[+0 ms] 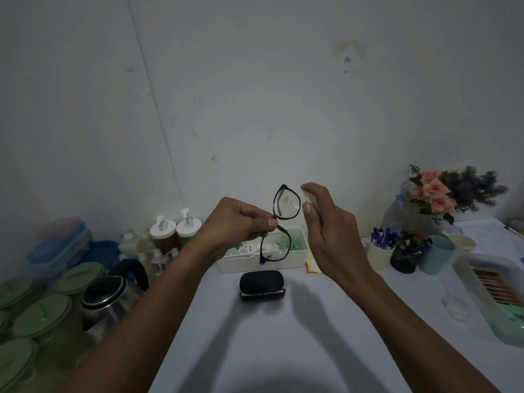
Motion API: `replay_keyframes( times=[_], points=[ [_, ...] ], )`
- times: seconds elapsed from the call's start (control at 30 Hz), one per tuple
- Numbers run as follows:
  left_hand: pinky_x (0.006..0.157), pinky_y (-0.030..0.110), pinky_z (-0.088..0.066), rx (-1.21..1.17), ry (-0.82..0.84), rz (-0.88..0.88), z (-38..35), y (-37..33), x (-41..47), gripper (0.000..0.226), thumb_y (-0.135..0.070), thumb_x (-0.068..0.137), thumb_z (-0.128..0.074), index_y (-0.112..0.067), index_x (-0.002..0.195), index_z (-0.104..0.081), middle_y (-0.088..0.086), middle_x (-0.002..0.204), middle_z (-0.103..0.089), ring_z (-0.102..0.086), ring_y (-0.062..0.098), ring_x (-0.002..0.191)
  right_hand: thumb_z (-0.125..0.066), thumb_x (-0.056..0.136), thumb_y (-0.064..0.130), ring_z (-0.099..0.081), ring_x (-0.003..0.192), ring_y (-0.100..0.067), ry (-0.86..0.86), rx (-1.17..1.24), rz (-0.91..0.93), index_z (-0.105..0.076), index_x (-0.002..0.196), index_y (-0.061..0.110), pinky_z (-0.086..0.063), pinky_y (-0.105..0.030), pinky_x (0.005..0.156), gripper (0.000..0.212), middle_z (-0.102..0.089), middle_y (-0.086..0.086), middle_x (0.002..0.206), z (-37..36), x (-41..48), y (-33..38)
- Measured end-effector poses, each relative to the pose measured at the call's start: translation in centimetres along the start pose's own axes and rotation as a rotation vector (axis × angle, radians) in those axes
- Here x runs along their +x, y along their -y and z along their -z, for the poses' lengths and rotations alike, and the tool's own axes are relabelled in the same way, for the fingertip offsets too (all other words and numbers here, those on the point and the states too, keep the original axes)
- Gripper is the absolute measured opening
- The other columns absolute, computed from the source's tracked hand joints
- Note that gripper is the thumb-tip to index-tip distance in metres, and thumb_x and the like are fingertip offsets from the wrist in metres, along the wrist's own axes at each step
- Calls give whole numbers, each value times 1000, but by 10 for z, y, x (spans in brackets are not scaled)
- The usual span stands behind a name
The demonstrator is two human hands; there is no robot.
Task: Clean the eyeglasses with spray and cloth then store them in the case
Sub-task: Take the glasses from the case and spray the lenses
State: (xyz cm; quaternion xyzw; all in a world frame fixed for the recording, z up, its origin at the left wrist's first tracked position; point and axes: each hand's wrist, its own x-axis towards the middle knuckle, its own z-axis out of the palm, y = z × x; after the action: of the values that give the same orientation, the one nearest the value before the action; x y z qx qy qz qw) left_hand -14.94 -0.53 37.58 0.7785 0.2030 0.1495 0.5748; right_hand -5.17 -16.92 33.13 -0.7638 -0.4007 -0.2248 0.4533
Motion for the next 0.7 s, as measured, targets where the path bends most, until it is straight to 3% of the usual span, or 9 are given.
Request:
replay_keyframes(
  times=[0.17, 0.3, 0.43, 0.57, 0.7],
  points=[
    [67, 19, -59, -70, -71, -11, 0, -1, 4, 17, -5, 78, -80, 2, 94, -78, 18, 82, -76, -68, 14, 64, -44, 106, 24, -47, 57, 0, 24, 20, 7, -50, 134, 25, -32, -12, 56, 29, -40, 14, 59, -3, -23, 7],
    [57, 13, -54, -153, -101, 15, -3, -5, 6, 14, -5, 79, -79, 2, 92, -78, 12, 72, -74, -68, 8, 56, -42, 106, 28, -51, 68, -1, 81, 29, 18, -46, 137, 32, -35, -16, 60, 31, -55, 11, 75, -12, -39, 13],
    [56, 14, -53, -206, -93, 35, -5, -8, 8, 6, -7, 80, -79, -5, 85, -78, 3, 63, -74, -67, 6, 54, -43, 106, 28, -49, 67, 1, 105, 36, 9, -43, 138, 36, -38, -23, 61, 33, -53, 14, 76, -19, -43, 11],
    [59, 16, -55, -202, -89, 43, -6, -9, 8, 3, -9, 79, -80, -9, 81, -79, 3, 65, -75, -67, 7, 55, -44, 106, 27, -52, 70, -2, 87, 27, 8, -42, 136, 36, -39, -17, 58, 31, -49, 19, 74, -20, -41, 12],
    [61, 16, -56, -192, -88, 50, -6, -9, 8, 4, -9, 78, -80, -9, 82, -79, 6, 69, -75, -68, 8, 58, -45, 106, 24, -53, 70, -11, 65, 5, 17, -47, 127, 29, -46, -29, 58, 22, -61, 6, 77, -19, -38, 10]
  ],
)
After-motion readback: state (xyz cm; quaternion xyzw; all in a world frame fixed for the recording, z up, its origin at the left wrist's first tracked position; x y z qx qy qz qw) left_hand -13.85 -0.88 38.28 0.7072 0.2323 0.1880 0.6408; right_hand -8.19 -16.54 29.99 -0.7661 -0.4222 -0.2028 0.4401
